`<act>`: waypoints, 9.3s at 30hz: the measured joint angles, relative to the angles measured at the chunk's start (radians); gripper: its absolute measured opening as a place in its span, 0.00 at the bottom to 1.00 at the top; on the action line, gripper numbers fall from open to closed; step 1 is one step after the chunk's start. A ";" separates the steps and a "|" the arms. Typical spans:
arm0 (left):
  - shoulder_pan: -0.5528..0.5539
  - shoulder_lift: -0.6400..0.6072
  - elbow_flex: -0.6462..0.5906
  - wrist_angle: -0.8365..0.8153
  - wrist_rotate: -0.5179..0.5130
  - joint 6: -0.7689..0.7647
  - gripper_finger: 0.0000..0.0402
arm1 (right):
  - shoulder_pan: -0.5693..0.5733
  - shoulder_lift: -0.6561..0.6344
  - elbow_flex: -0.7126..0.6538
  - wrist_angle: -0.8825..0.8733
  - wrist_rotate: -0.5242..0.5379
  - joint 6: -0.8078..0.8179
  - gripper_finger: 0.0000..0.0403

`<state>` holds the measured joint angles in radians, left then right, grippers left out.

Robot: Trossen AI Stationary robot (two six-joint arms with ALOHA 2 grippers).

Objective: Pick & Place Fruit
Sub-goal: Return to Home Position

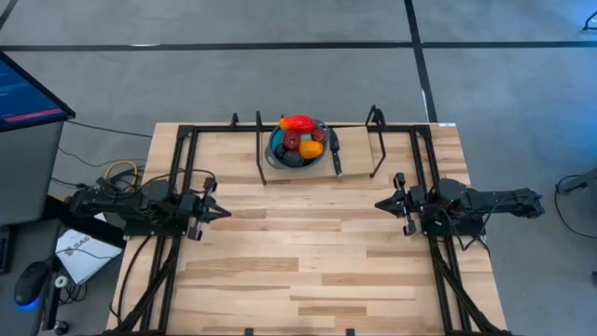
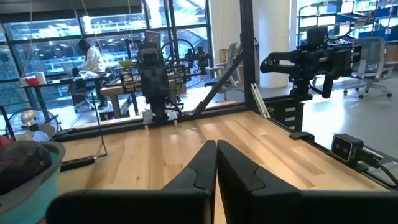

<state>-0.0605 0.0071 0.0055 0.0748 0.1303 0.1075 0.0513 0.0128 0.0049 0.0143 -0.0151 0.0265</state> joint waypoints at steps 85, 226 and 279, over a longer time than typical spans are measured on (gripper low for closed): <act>0.000 0.000 0.000 0.039 -0.002 0.000 0.03 | 0.000 0.000 0.000 0.000 0.000 0.000 0.01; 0.000 0.000 0.001 0.039 -0.002 0.000 0.03 | 0.000 0.000 0.000 0.000 0.000 0.000 0.01; 0.000 0.000 0.001 0.039 -0.002 0.000 0.03 | 0.000 0.000 0.000 0.000 0.000 0.000 0.01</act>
<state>-0.0607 0.0074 0.0063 0.1135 0.1279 0.1074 0.0509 0.0124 0.0051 0.0139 -0.0147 0.0265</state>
